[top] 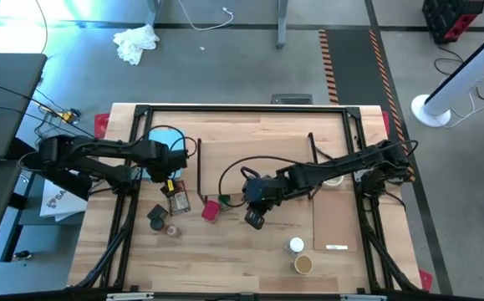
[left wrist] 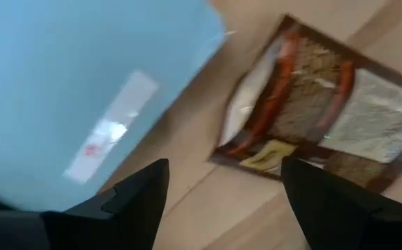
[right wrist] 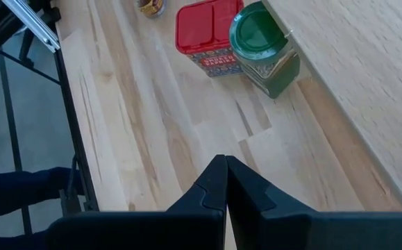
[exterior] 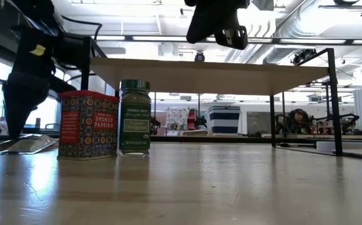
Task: Shelf spices
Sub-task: Move the orange seasoning bag to the bottom right of the table
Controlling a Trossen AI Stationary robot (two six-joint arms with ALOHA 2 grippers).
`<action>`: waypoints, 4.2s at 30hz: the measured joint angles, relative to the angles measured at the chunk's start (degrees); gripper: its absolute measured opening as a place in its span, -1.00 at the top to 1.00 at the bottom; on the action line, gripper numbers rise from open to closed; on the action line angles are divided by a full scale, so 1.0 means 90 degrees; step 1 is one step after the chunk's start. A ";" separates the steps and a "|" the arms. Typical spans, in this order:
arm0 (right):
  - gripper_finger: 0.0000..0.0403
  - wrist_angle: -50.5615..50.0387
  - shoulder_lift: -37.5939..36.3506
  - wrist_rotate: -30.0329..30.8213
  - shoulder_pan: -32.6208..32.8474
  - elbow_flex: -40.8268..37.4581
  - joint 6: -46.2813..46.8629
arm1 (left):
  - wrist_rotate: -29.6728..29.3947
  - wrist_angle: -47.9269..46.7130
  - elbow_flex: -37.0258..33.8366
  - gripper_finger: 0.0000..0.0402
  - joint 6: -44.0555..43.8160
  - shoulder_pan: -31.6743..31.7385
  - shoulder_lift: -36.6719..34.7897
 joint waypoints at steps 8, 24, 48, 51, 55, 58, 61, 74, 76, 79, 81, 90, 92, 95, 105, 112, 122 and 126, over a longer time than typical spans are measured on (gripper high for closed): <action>1.00 0.0055 0.0000 0.0000 0.0000 0.0000 0.0012 | 0.0096 0.0434 0.0033 -0.37 0.0001 -0.0328 0.0033; 1.00 0.0145 0.0000 0.0000 0.0000 0.0000 0.0153 | 0.0053 0.1516 -0.0302 -0.21 0.0049 -0.0393 0.0222; 1.00 0.1119 -0.0017 -0.0367 -0.0027 0.0000 -0.0066 | -0.1316 -0.1421 0.1528 0.88 -0.0391 -0.0462 -0.1947; 1.00 0.1368 -0.0091 -0.0361 -0.0102 0.0000 -0.0015 | -0.1554 -0.1725 0.1956 0.88 -0.0627 -0.0462 -0.2410; 1.00 0.1616 -0.0273 -0.0350 -0.0304 0.0000 0.0112 | -0.1861 -0.1787 0.2597 0.88 -0.1005 -0.0462 -0.2957; 1.00 0.2080 -0.0508 -0.0344 -0.0442 0.0000 0.0033 | -0.2251 -0.1654 0.3151 0.89 -0.0977 -0.0462 -0.3288; 1.00 0.2703 -0.0796 -0.0276 -0.0585 0.0000 -0.0117 | -0.2853 -0.1018 0.3620 0.89 -0.0711 -0.0462 -0.3573; 0.96 0.0728 -0.1035 0.2635 -0.0653 0.1741 -0.2477 | -0.3288 0.2456 0.4339 0.89 0.0425 -0.0581 -0.1792; 0.87 0.0278 -0.0976 0.3145 -0.0620 0.2124 -0.2812 | -0.3347 0.2831 0.4402 0.89 0.0506 -0.0659 -0.1492; 0.65 0.0265 -0.0985 0.3725 -0.0605 0.2427 -0.3106 | -0.3364 0.3480 0.4491 0.89 0.0521 -0.0830 -0.1129; 0.49 0.0429 -0.0985 0.4041 -0.0571 0.2547 -0.3189 | -0.3440 0.3715 0.4580 0.89 0.0611 -0.0975 -0.0918; -0.04 0.0570 -0.0964 0.4279 -0.0303 0.2606 -0.3714 | -0.4473 0.4467 0.4901 0.89 0.0853 -0.1411 -0.0287; -0.08 0.0577 -0.0967 0.4390 -0.0254 0.2622 -0.3843 | -0.4662 0.4427 0.4938 0.89 0.0856 -0.1443 -0.0225; -0.09 0.0564 -0.0967 0.4782 -0.0211 0.2633 -0.4056 | -0.4631 0.4443 0.5006 0.89 0.0864 -0.1451 -0.0166; -0.09 0.0565 -0.0967 0.4584 -0.0246 0.2633 -0.4077 | -0.4675 0.4797 0.5024 0.90 0.0736 -0.1790 0.0056; -0.09 0.0561 -0.0959 0.4476 -0.0276 0.2620 -0.3809 | -0.4725 0.5208 0.5024 0.90 0.0739 -0.1910 0.0341; 0.90 0.0425 -0.0963 0.5001 -0.0260 0.2620 -0.3001 | -0.4835 0.5222 0.5024 0.89 0.0793 -0.1970 0.0383; 0.97 0.0016 -0.1016 0.4974 -0.0152 0.2855 -0.3029 | -0.4759 0.5228 0.5017 0.72 0.1039 -0.2042 0.0204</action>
